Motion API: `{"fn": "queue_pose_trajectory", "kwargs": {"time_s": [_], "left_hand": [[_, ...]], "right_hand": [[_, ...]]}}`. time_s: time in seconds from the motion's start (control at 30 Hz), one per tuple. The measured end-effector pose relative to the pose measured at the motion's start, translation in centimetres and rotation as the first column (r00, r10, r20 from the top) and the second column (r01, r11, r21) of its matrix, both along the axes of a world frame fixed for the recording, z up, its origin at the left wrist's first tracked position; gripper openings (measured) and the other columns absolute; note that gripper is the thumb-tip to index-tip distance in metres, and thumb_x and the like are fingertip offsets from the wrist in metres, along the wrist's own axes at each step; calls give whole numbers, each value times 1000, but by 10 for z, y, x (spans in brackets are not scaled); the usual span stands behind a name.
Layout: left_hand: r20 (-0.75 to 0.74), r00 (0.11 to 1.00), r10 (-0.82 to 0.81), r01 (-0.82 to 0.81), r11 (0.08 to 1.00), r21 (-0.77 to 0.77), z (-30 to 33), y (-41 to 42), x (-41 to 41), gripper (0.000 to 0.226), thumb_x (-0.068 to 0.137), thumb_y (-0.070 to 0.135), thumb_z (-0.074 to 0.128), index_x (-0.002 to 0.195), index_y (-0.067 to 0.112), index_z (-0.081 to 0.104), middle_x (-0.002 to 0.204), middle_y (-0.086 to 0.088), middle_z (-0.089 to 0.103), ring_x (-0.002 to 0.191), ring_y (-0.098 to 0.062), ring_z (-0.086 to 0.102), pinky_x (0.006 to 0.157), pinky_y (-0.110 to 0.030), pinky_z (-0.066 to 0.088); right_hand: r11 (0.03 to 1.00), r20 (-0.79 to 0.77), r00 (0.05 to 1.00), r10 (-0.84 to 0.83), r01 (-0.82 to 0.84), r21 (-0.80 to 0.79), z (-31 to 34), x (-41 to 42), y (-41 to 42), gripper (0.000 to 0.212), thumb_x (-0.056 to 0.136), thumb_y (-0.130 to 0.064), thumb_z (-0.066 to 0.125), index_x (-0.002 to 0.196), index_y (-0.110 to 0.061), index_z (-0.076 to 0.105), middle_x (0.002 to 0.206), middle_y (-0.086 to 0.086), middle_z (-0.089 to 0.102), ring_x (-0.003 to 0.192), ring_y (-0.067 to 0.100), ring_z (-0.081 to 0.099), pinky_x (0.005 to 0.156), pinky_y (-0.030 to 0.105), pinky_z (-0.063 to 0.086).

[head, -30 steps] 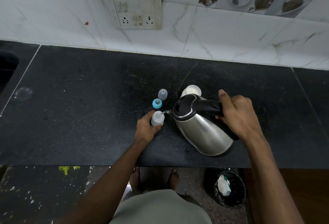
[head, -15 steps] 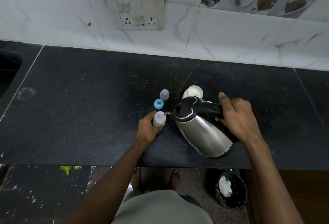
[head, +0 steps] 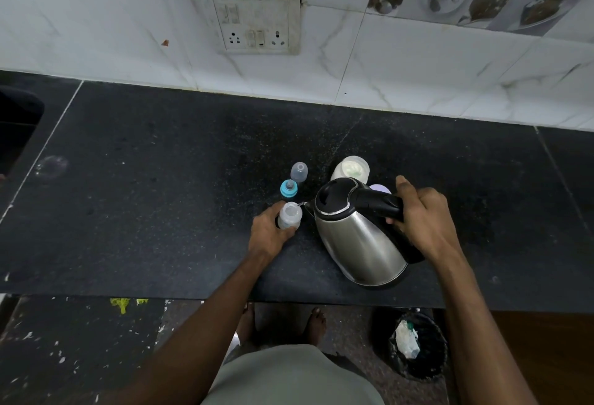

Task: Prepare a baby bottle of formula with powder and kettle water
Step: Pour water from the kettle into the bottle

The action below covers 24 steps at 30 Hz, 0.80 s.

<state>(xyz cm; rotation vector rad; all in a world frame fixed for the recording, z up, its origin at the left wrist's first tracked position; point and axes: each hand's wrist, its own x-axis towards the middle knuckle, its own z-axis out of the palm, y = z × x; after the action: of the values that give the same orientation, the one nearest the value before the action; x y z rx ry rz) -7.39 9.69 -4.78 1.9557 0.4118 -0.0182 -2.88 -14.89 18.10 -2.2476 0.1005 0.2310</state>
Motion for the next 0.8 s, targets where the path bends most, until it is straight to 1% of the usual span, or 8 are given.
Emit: {"fn": "queue_pose_trajectory", "kwargs": {"time_s": [0.1,0.27,0.37,0.47,0.57,0.63,0.7,0.8], "left_hand": [[-11,1000,11,-11,1000,-4,4,-1,0,62,77,12,87,134,25,67,126,5,74,116,-15,68,105,-45,56],[-20,1000,3,-4,1000,-24,6,1,-1,59,78,16,88,133,25,68,126,7,74,118,-13,68,106,-45,56],[-25,1000,10,-11,999,-47,9,1,-2,58,79,10,87,133,23,70,126,6,75,118,-13,68,106,-44,55],[-42,999,19,-21,998,-52,8,1,-2,59,78,10,88,133,23,69,126,5,75,118,-14,69,106,-46,55],[-53,998,23,-28,997,-78,6,0,-2,60,76,9,89,132,22,69,127,4,74,119,-15,69,107,-47,55],[-71,997,11,-18,995,-100,2,1,-3,69,74,13,92,137,23,66,130,5,73,122,-14,68,109,-47,54],[-97,995,-32,19,990,-137,-1,5,-4,94,66,24,97,150,23,55,142,5,67,131,-14,62,115,-45,49],[-161,983,-88,62,985,-162,5,10,-7,119,66,25,99,164,17,32,160,0,50,145,-15,48,124,-41,39]], "right_hand": [[993,-33,997,-66,68,94,-11,1,-5,73,107,-45,44,59,5,65,43,7,57,41,16,55,58,35,44],[968,-47,992,-114,121,219,-18,0,-12,67,103,-48,49,49,-11,66,52,22,54,57,36,56,60,44,44],[942,-56,988,-143,153,297,-12,-1,-11,64,104,-43,51,50,-13,68,56,21,56,61,35,53,54,35,40],[912,-62,984,-165,176,370,-2,-3,-9,64,107,-35,49,48,-22,69,48,8,54,63,33,47,40,24,31],[894,-54,986,-156,164,417,6,-4,-9,65,108,-34,48,46,-19,65,52,17,49,52,30,40,38,23,26],[880,-48,987,-155,160,447,10,-3,-10,62,108,-33,47,50,-15,62,51,19,51,38,21,37,37,22,25],[860,-41,984,-174,172,480,15,0,-10,57,108,-32,47,57,-8,60,50,18,52,32,17,36,37,20,25],[829,-25,984,-176,162,535,23,6,-7,62,107,-32,47,50,-15,61,47,16,51,31,19,34,38,22,23]]}}
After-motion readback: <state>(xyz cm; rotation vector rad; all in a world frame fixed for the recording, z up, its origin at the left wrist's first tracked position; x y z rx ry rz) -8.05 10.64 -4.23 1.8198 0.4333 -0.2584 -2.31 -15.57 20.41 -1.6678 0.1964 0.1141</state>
